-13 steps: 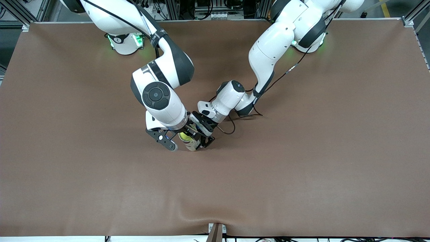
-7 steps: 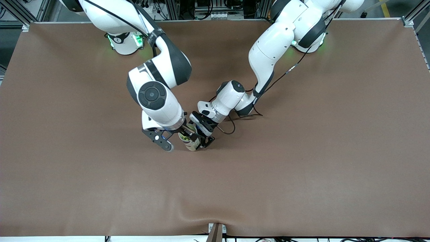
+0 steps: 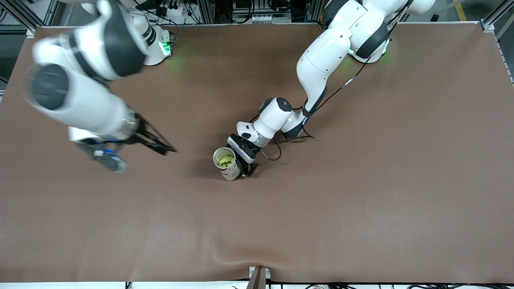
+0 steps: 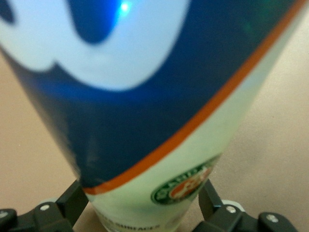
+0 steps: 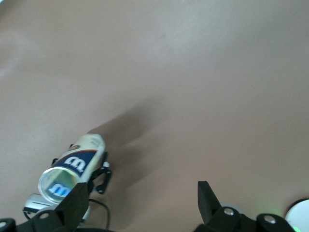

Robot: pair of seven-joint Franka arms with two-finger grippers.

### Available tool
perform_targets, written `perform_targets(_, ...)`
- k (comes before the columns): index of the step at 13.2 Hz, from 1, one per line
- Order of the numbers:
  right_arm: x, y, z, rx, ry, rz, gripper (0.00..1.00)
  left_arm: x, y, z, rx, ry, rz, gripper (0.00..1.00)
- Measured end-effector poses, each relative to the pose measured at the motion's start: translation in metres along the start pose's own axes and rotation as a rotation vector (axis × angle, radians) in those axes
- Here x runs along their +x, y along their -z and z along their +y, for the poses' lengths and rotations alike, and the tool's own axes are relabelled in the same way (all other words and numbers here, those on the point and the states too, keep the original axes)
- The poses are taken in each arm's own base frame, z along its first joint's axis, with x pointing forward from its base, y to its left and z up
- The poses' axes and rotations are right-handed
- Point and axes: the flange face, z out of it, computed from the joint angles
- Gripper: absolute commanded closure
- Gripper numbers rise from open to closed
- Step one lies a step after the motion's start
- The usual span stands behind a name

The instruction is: Insert tennis ball vertically with right arm

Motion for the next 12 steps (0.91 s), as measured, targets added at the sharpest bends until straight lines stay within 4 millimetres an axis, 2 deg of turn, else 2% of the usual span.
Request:
perform_targets(3, 0.053, 0.031, 0.085, 0.01, 0.068, -0.019, 0.0, 0.007, 0.001, -0.001, 0.002, 0.002, 0.013, 0.0)
perform_targets(7, 0.108, 0.054, 0.185, 0.043, 0.172, -0.004, 0.0, 0.011, 0.0, -0.003, -0.008, 0.005, -0.012, 0.0)
perform_targets(9, 0.126, 0.055, 0.218, 0.051, 0.203, -0.001, 0.0, 0.016, 0.001, -0.003, -0.02, 0.004, -0.037, 0.0)
perform_targets(10, 0.132, 0.054, 0.227, 0.055, 0.203, 0.005, 0.0, 0.02, 0.002, -0.003, -0.025, 0.005, -0.047, 0.0)
perform_targets(12, 0.138, 0.054, 0.228, 0.067, 0.201, 0.039, 0.0, 0.027, 0.006, -0.008, -0.032, 0.003, -0.08, 0.0)
